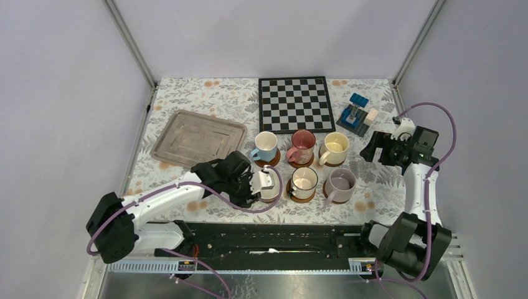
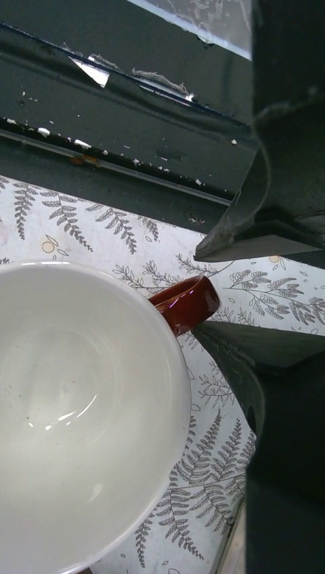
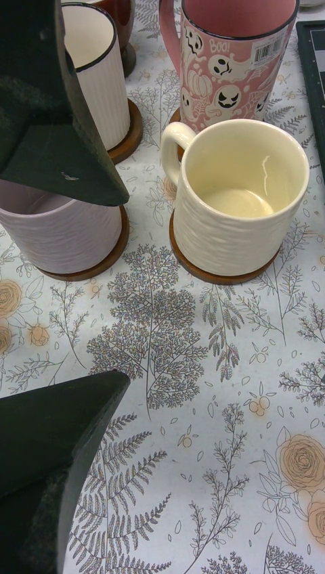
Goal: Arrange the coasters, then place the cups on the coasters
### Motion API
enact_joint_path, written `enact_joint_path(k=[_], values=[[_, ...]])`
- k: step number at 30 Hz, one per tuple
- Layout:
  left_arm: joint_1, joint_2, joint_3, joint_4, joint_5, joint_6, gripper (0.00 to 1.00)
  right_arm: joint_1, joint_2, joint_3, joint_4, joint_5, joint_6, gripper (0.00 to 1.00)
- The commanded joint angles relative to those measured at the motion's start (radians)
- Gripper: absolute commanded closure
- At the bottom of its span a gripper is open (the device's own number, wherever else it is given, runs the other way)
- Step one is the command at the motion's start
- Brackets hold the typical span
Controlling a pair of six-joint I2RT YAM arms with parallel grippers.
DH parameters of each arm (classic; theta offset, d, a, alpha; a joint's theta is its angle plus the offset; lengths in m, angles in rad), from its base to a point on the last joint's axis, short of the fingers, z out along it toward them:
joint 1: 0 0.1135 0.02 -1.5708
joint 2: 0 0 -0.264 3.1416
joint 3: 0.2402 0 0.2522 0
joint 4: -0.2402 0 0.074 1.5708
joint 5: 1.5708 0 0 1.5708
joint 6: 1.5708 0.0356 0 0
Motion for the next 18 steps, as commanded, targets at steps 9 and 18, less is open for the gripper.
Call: enact_joint_path(k=[9,18], values=[[0.093,-0.101,0.085,-0.045,0.06,0.02,0.38,0.005,-0.014,0.004,-0.014,-0.001,-0.023,0.02],[0.697,0.003,0.295,-0.027,0.083,0.065,0.22,0.005,-0.019,0.006,-0.014,-0.028,-0.021,0.02]])
